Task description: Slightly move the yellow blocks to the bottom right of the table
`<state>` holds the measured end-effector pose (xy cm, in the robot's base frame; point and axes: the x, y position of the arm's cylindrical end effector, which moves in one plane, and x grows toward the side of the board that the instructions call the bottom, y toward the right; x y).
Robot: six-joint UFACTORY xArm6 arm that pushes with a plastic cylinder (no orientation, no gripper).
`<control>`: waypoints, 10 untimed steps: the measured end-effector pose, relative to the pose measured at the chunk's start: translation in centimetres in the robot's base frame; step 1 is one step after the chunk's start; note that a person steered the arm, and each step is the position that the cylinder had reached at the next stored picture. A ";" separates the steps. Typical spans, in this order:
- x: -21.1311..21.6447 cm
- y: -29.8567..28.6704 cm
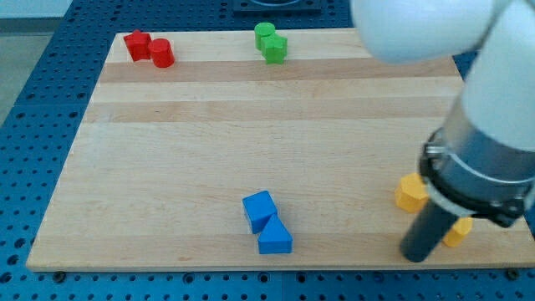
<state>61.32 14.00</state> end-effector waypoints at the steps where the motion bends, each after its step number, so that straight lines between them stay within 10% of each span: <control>1: -1.8 -2.7; 5: -10.5 -1.8; 10: -9.5 3.5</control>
<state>51.85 17.49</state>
